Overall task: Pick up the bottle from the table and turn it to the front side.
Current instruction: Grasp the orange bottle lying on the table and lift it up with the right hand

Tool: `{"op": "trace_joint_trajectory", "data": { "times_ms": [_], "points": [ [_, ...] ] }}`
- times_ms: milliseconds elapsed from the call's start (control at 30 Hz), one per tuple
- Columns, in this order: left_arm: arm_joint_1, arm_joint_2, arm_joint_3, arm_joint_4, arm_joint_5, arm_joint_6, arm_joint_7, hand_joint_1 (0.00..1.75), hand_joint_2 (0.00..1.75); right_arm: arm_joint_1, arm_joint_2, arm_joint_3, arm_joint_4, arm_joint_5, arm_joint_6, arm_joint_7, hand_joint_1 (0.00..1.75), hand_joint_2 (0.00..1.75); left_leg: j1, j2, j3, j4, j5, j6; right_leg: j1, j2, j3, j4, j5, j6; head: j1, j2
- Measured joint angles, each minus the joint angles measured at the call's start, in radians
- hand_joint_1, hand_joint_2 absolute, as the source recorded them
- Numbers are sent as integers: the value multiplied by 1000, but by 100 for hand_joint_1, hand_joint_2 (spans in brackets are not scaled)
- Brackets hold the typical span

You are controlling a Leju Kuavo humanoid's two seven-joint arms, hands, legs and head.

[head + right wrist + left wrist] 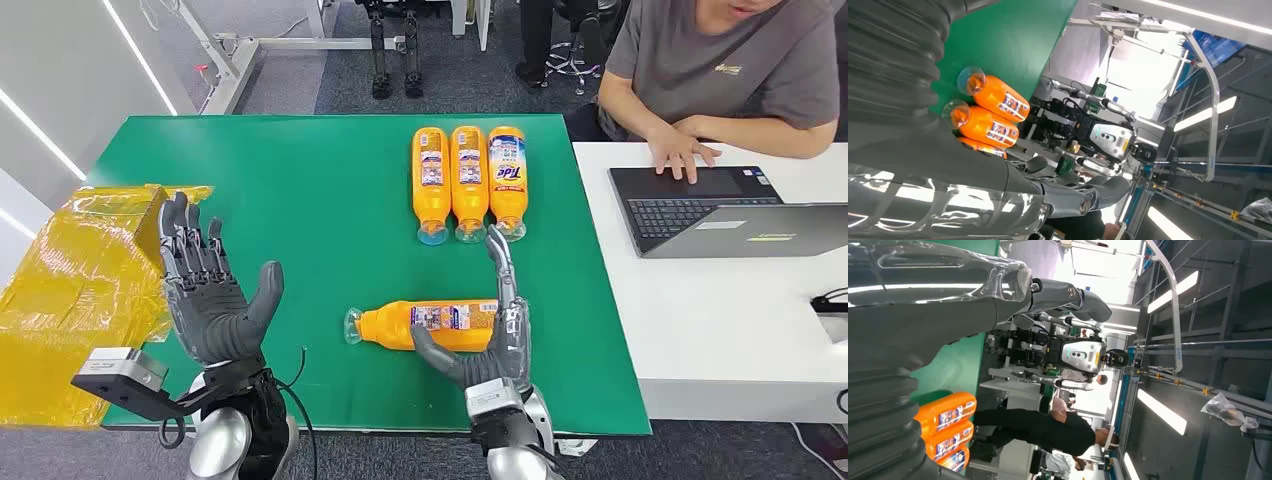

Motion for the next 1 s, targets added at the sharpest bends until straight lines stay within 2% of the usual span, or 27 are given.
{"op": "trace_joint_trajectory", "data": {
  "times_ms": [300,533,667,767,900,1000],
  "points": [
    [0,0,0,0,-2,2,0,0,175,0,-1,0,-4,38,1,22,0,175,0,0,0,0,0,0,0,0,0,0,0,0,0,0],
    [0,0,0,0,-8,18,0,0,175,-24,-21,-7,-11,224,79,159,0,175,0,0,0,0,0,0,0,0,0,0,0,0,0,0],
    [3,5,0,-4,-7,47,0,0,175,-88,-62,-8,15,369,234,276,0,175,0,0,0,0,0,0,0,0,0,0,0,0,0,0],
    [10,10,0,-13,-7,54,0,0,175,-168,-95,-8,59,424,366,335,0,175,0,0,0,0,0,0,0,0,1,0,1,0,0,0],
    [12,12,0,-18,0,46,0,0,175,-292,-143,-7,158,440,520,358,0,175,0,0,0,1,1,0,0,0,1,0,1,0,0,0],
    [-1,12,0,-17,12,18,0,0,175,-390,-174,-4,260,444,591,356,0,175,0,0,0,2,1,0,0,0,1,0,1,1,0,0]
  ]
}}
